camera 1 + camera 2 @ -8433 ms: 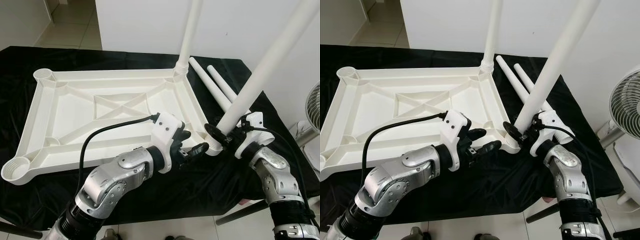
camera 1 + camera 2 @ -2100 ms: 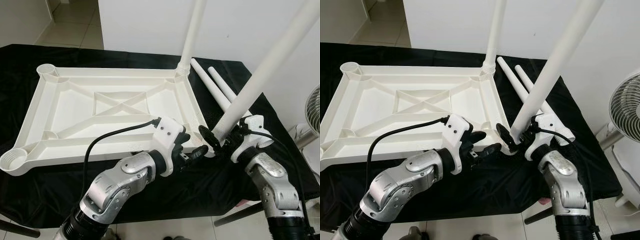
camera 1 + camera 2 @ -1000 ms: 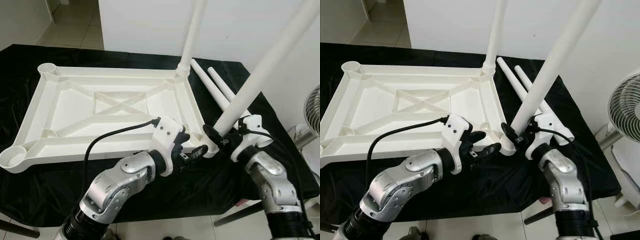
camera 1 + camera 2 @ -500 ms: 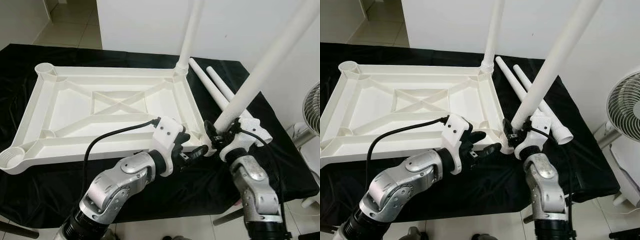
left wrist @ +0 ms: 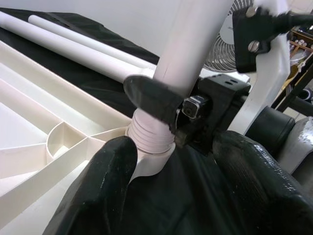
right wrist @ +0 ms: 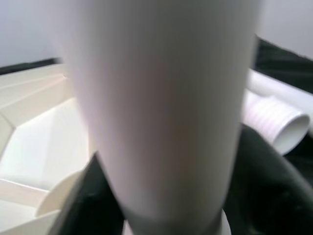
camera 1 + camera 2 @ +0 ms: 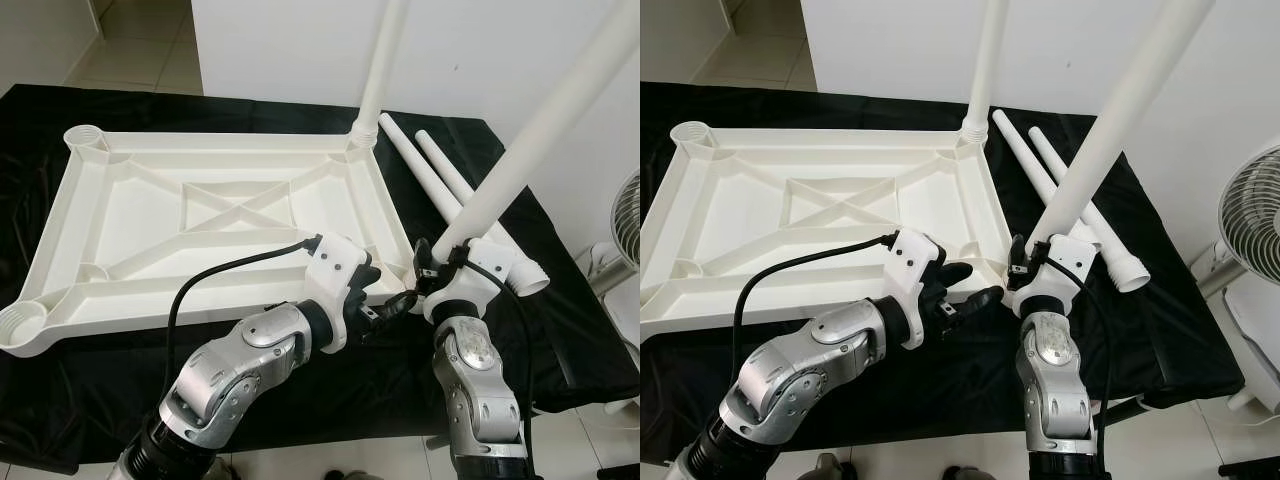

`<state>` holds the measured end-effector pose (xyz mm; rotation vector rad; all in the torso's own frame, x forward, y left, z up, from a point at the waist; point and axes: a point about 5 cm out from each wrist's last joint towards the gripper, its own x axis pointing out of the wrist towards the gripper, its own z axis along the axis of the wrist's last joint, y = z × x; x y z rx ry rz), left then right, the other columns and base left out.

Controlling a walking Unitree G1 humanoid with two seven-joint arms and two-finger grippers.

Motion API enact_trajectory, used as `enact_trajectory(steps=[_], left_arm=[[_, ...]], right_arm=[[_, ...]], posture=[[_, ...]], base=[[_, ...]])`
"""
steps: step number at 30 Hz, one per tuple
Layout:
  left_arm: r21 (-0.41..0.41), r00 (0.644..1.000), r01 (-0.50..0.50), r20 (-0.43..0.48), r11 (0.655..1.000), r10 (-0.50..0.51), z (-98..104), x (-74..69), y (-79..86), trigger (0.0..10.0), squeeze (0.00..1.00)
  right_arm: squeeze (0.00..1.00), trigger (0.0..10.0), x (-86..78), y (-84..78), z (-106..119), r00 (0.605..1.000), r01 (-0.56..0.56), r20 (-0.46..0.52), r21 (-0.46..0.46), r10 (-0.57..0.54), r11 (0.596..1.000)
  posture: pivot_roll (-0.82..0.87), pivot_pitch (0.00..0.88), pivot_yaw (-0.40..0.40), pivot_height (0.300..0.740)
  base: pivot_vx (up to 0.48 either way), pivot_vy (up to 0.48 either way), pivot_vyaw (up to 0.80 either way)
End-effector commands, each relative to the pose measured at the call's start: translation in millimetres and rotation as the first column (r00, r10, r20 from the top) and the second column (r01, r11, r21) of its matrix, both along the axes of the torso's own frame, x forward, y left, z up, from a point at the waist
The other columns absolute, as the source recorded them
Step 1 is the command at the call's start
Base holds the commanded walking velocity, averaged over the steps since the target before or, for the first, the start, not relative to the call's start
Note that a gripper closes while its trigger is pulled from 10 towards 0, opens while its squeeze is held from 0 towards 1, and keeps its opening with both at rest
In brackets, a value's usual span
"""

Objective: Building children table

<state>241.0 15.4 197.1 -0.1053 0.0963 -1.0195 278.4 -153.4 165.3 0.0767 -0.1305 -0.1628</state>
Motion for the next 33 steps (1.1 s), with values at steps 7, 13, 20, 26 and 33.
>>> enact_trajectory(steps=[7,13,20,26,33], left_arm=[[-0.008,0.997,0.075,-0.004,0.997,-0.075,-1.2,-4.7,-5.1,10.0,0.00],[-0.007,0.997,0.075,-0.002,0.997,-0.075,-1.2,-4.2,-5.3,10.0,0.00],[-0.003,0.997,0.073,0.000,0.997,-0.073,-1.1,-3.6,-4.8,10.0,0.00],[0.000,0.998,0.070,0.000,0.998,-0.070,-0.7,-2.6,-4.0,10.0,0.00],[0.001,0.998,0.064,0.003,0.998,-0.064,-0.1,-1.4,-3.2,10.0,0.00]], right_arm=[[1.00,10.0,0.5,-7.2,-6.0,0.999,-0.023,-0.027,0.006,0.023,1.000],[0.00,10.0,3.8,-9.8,-11.1,0.979,-0.198,-0.053,-0.037,0.196,0.979],[0.00,10.0,7.1,-19.9,-9.3,0.918,-0.395,-0.054,-0.051,0.392,0.917],[0.00,10.0,14.4,-34.0,-4.5,0.844,-0.535,-0.071,-0.140,0.531,0.833],[0.00,10.0,26.9,-46.2,0.7,0.793,-0.607,-0.090,-0.194,0.602,0.770]], posture=[[0.00,0.103,-0.089,0.740],[0.00,0.099,-0.088,0.740],[0.00,0.101,-0.087,0.740],[0.00,0.107,-0.082,0.740],[0.01,0.109,-0.079,0.740]], base=[[0.000,0.000,0.00],[0.000,0.000,0.00],[0.000,0.000,0.00],[0.000,0.000,0.00],[0.000,0.000,0.00]])
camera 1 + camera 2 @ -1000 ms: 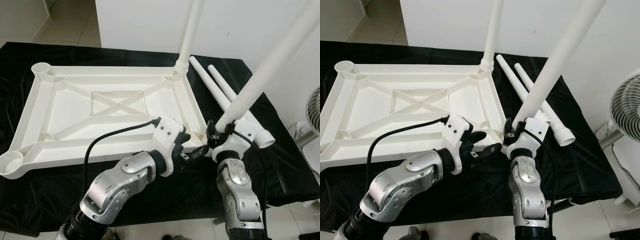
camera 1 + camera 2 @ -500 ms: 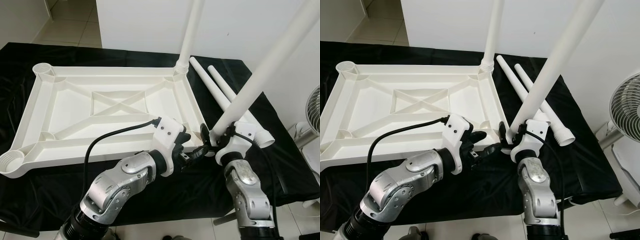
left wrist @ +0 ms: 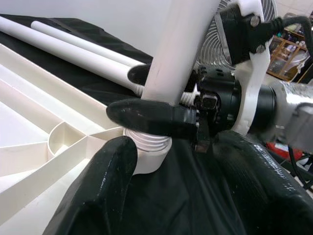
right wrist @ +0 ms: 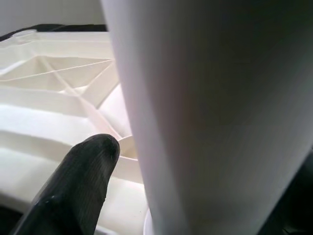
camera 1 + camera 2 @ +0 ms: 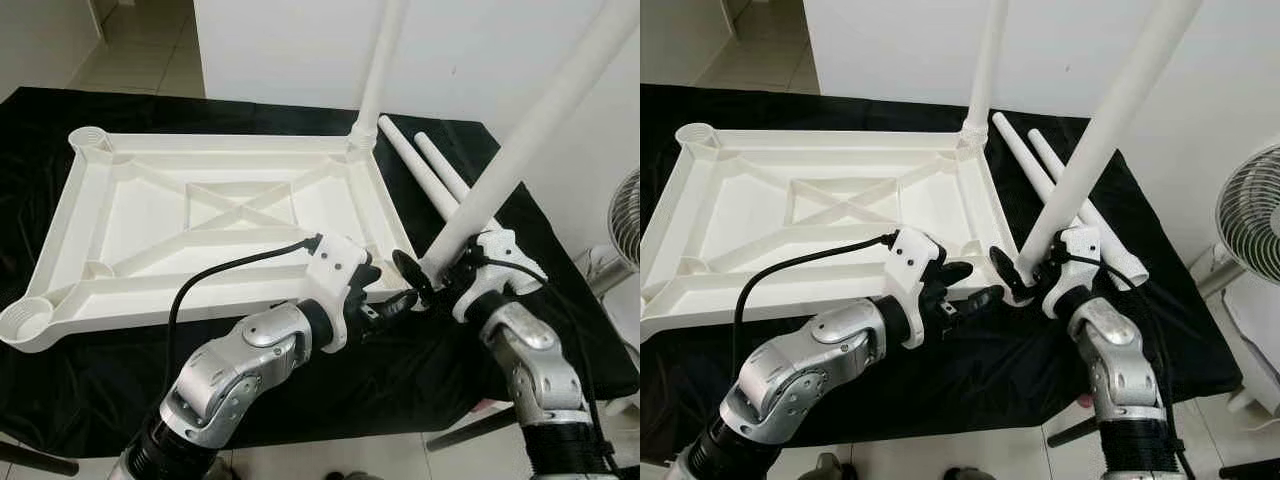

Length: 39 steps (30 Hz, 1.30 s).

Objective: Building children table

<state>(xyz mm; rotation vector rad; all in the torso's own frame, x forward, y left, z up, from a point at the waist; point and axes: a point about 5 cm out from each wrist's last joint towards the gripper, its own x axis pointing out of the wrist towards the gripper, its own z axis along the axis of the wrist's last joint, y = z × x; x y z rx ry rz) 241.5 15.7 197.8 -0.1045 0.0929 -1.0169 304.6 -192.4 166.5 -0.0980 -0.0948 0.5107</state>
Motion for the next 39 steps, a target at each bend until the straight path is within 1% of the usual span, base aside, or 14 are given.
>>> enact_trajectory(steps=[1,6,7,10,18,19,24,26,28,29,31,36,37,39], left_arm=[[0.003,0.998,0.066,0.000,0.998,-0.066,-0.7,-2.0,-3.3,10.0,0.00],[0.004,0.998,0.064,0.001,0.998,-0.064,-0.7,-2.0,-3.2,10.0,0.00],[0.005,0.998,0.062,0.001,0.998,-0.062,-0.8,-2.0,-2.9,10.0,0.00],[0.005,0.998,0.059,0.001,0.998,-0.059,-0.6,-2.0,-2.6,10.0,0.00],[0.007,0.998,0.063,0.001,0.998,-0.063,-0.8,-3.0,-2.2,10.0,0.00],[0.007,0.998,0.063,0.000,0.998,-0.063,-1.0,-3.2,-2.1,10.0,0.00],[0.007,0.998,0.062,-0.002,0.998,-0.062,-1.3,-3.8,-2.0,10.0,0.00],[0.007,0.998,0.062,-0.002,0.998,-0.062,-1.3,-3.8,-2.0,10.0,0.00],[0.006,0.998,0.061,-0.005,0.998,-0.061,-1.9,-4.5,-2.0,10.0,0.00],[0.006,0.998,0.061,-0.005,0.998,-0.061,-1.9,-4.5,-2.0,10.0,0.00],[0.005,0.998,0.062,-0.006,0.998,-0.062,-2.2,-4.4,-2.4,10.0,0.00],[0.005,0.998,0.063,-0.006,0.998,-0.063,-2.3,-4.4,-2.6,10.0,0.00],[0.005,0.998,0.063,-0.006,0.998,-0.063,-2.4,-4.4,-2.6,10.0,0.00],[0.005,0.998,0.063,-0.006,0.998,-0.063,-2.4,-4.4,-2.6,10.0,0.00]], right_arm=[[0.00,2.5,2.4,-9.7,-1.8,1.000,-0.010,-0.017,-0.010,0.010,1.000],[0.00,2.5,3.6,-12.8,-4.3,0.998,-0.041,-0.044,-0.010,0.040,0.999],[0.00,0.0,2.3,-14.2,-7.2,0.996,-0.062,-0.059,-0.010,0.061,0.998],[0.00,0.0,-0.8,-18.4,-14.4,0.989,-0.120,-0.090,-0.011,0.119,0.993],[0.00,0.0,-0.9,-21.4,-15.2,0.991,-0.105,-0.077,0.011,0.105,0.994],[0.00,10.0,-0.6,-20.4,-14.4,0.994,-0.083,-0.073,0.019,0.084,0.996],[0.00,10.0,-3.5,-14.3,-13.0,0.997,-0.021,-0.067,0.044,0.024,0.999],[0.00,10.0,-3.5,-14.3,-13.0,0.997,-0.021,-0.067,0.044,0.024,0.999],[0.00,10.0,-6.1,-8.5,-17.5,0.994,0.072,-0.088,0.026,-0.070,0.997],[0.00,10.0,-6.1,-8.5,-17.5,0.994,0.072,-0.088,0.026,-0.070,0.997],[0.00,10.0,-8.7,2.8,-15.6,0.990,0.124,-0.080,0.050,-0.120,0.991],[0.00,10.0,-10.7,11.4,-13.0,0.987,0.152,-0.072,0.077,-0.146,0.985],[0.00,10.0,-11.7,16.4,-11.7,0.982,0.179,-0.068,0.094,-0.174,0.979],[0.00,10.0,-11.7,16.4,-11.7,0.982,0.179,-0.068,0.094,-0.174,0.979]], posture=[[0.01,0.109,-0.079,0.740],[0.01,0.109,-0.079,0.740],[0.01,0.111,-0.078,0.740],[0.01,0.114,-0.077,0.740],[0.01,0.117,-0.076,0.740],[0.01,0.118,-0.076,0.740],[0.01,0.120,-0.079,0.740],[0.01,0.120,-0.079,0.740],[0.01,0.122,-0.082,0.740],[0.01,0.122,-0.082,0.740],[0.01,0.121,-0.084,0.740],[0.01,0.117,-0.087,0.740],[0.01,0.115,-0.088,0.740],[0.01,0.115,-0.088,0.740]], base=[[0.000,0.000,0.00],[0.000,0.000,0.00],[0.000,0.000,0.00],[0.000,0.000,0.00],[0.000,0.000,0.00],[0.000,0.000,0.00],[0.000,0.000,0.00],[0.000,0.000,0.00],[0.000,0.000,0.00],[0.000,0.000,0.00],[0.000,0.000,0.00],[0.000,0.000,0.00],[0.000,0.000,0.00],[0.000,0.000,0.00]])
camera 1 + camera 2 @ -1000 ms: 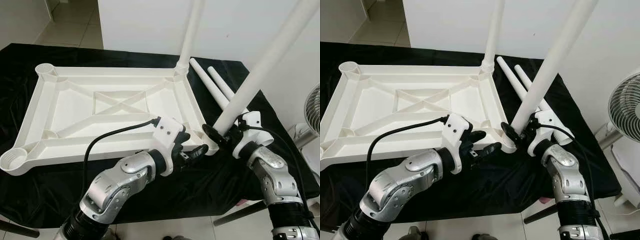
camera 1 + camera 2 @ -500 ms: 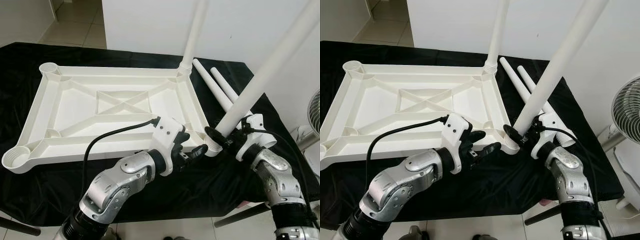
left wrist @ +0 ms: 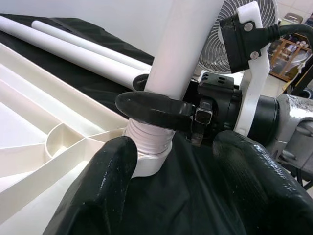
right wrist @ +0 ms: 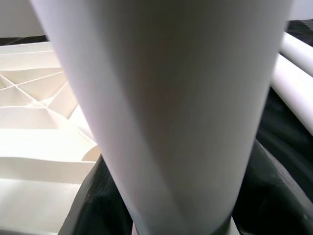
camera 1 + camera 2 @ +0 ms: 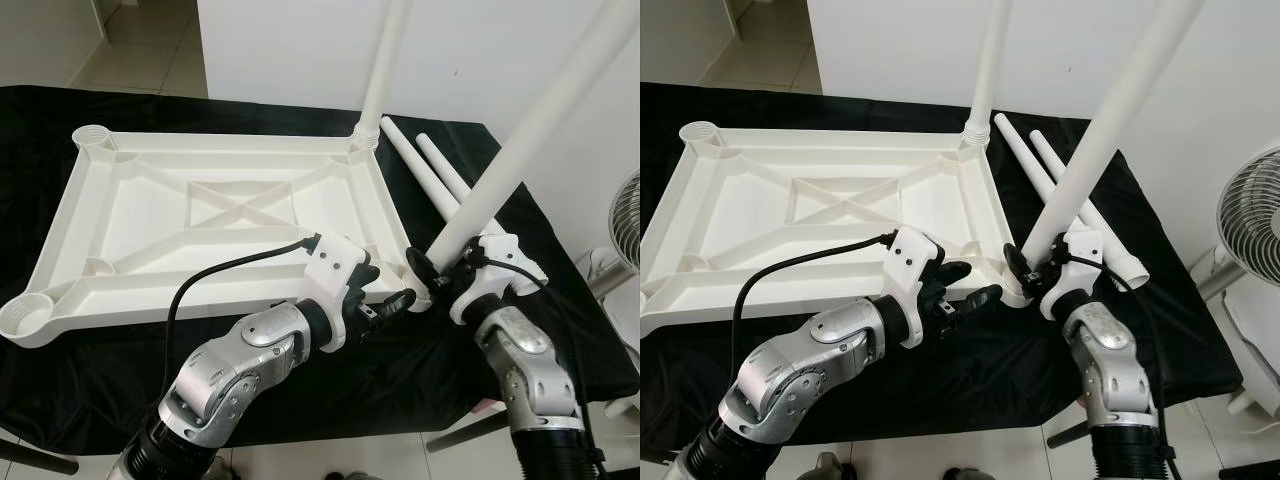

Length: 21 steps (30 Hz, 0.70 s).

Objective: Building children table

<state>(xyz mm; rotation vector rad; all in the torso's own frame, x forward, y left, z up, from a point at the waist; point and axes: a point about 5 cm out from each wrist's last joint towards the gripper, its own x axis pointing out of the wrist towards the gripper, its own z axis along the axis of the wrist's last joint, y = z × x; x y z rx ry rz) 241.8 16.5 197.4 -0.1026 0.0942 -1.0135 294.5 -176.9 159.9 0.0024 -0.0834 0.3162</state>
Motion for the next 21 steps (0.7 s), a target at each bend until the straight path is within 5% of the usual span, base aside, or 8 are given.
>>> enact_trajectory(steps=[1,5,13,14,15,16,21], left_arm=[[0.004,0.998,0.066,-0.005,0.998,-0.066,-2.3,-4.6,-3.4,10.0,0.00],[0.005,0.998,0.063,-0.002,0.998,-0.063,-2.8,-3.9,-3.6,10.0,0.00],[0.006,0.999,0.048,0.004,0.999,-0.048,-2.9,-1.6,-3.4,10.0,0.00],[0.006,0.999,0.042,0.005,0.999,-0.042,-3.0,-0.9,-2.8,10.0,0.00],[0.006,0.999,0.042,0.005,0.999,-0.042,-3.0,-0.9,-2.8,10.0,0.00],[0.007,0.999,0.036,0.005,0.999,-0.036,-3.0,0.2,-2.1,10.0,0.00],[0.013,1.000,0.016,0.018,1.000,-0.016,-2.7,3.2,-0.2,10.0,0.00]], right_arm=[[0.00,10.0,-2.1,5.0,-4.5,0.998,0.051,-0.027,0.023,-0.051,0.998],[0.00,10.0,-4.6,11.2,-3.6,0.964,0.267,-0.031,0.074,-0.265,0.961],[0.00,10.0,-9.7,23.2,-4.5,0.915,0.404,-0.037,0.088,-0.403,0.910],[0.31,10.0,-10.5,24.9,-4.3,0.909,0.416,-0.043,0.102,-0.414,0.904],[0.31,10.0,-10.5,24.9,-4.3,0.909,0.416,-0.043,0.102,-0.414,0.904],[1.00,10.0,-10.9,26.2,-3.5,0.911,0.412,-0.046,0.121,-0.410,0.903],[1.00,10.0,-12.2,26.1,-1.5,0.912,0.410,-0.037,0.130,-0.409,0.903]], posture=[[0.01,0.110,-0.089,0.740],[0.01,0.102,-0.095,0.740],[0.01,0.097,-0.100,0.740],[0.01,0.094,-0.099,0.740],[0.01,0.094,-0.099,0.740],[0.01,0.094,-0.099,0.740],[0.01,0.088,-0.093,0.740]], base=[[0.000,0.000,0.00],[0.000,0.000,0.00],[0.000,0.000,0.00],[0.000,0.000,0.00],[0.000,0.000,0.00],[0.000,0.000,0.00],[0.000,0.000,0.00]])
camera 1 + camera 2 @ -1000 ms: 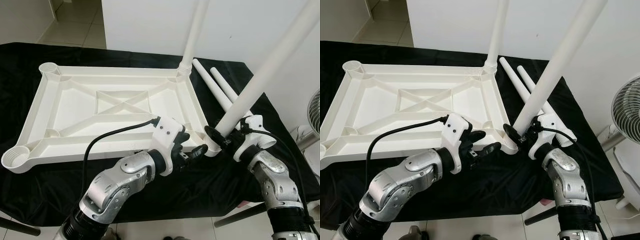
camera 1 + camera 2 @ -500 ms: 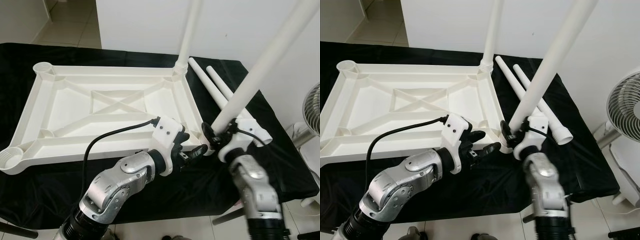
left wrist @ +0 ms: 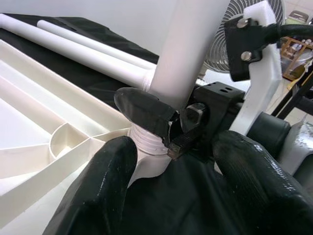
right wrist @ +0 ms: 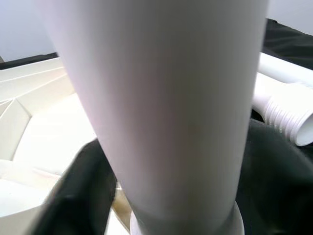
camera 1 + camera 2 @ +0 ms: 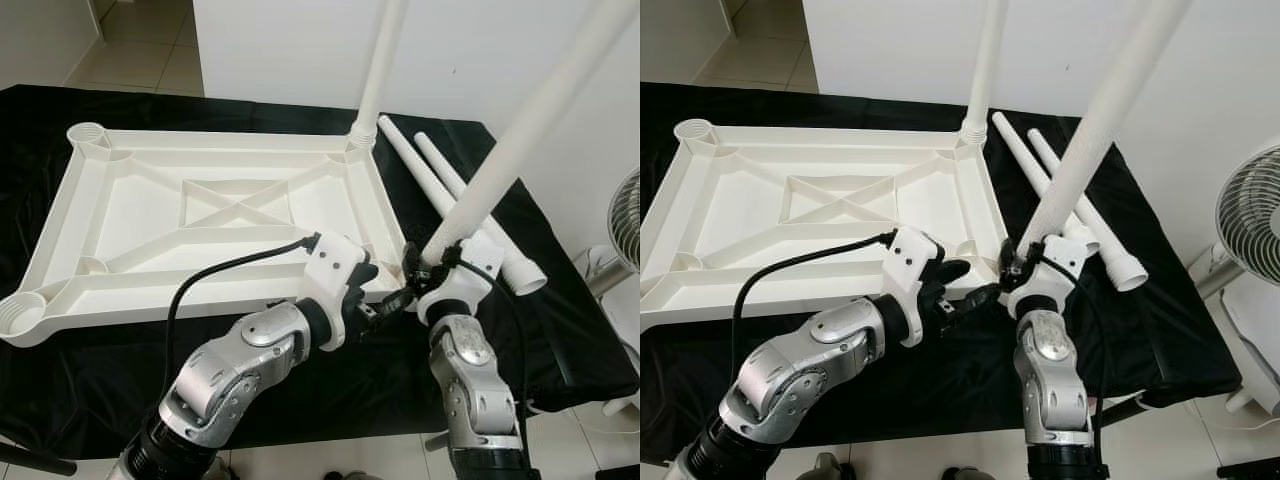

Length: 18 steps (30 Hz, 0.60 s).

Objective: Building children table

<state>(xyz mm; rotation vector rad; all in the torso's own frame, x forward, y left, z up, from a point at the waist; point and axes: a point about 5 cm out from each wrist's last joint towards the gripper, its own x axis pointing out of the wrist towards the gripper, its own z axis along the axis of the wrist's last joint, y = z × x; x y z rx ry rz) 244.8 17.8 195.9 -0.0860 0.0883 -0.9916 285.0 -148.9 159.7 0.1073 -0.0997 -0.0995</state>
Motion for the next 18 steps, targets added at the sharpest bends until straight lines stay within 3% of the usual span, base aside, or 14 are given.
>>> enact_trajectory(steps=[1,10,11,18], left_arm=[[0.004,1.000,0.024,0.015,1.000,-0.024,-1.0,2.4,-0.4,10.0,0.00],[0.011,0.997,-0.020,0.072,1.000,0.019,1.6,9.3,1.7,10.0,0.00],[0.008,0.994,-0.055,0.091,0.998,0.054,2.5,14.2,3.9,10.0,0.00],[0.015,0.986,-0.124,0.116,0.992,0.121,2.3,25.2,9.7,10.0,0.00]], right_arm=[[1.00,10.0,-3.7,-4.0,-0.1,1.000,0.021,0.002,0.008,-0.021,1.000],[1.00,10.0,-11.3,-9.6,2.3,0.998,0.054,0.031,-0.008,-0.054,0.999],[0.00,10.0,-15.6,-8.8,3.7,0.998,0.042,0.048,-0.010,-0.042,0.999],[0.00,10.0,-25.4,-9.4,2.7,0.998,0.024,0.062,-0.020,-0.023,1.000]], posture=[[0.01,0.086,-0.090,0.740],[0.01,0.089,-0.091,0.740],[0.01,0.092,-0.091,0.740],[0.01,0.098,-0.086,0.740]], base=[[0.000,0.000,0.00],[0.000,0.000,0.00],[0.000,0.000,0.00],[0.000,0.000,0.00]])
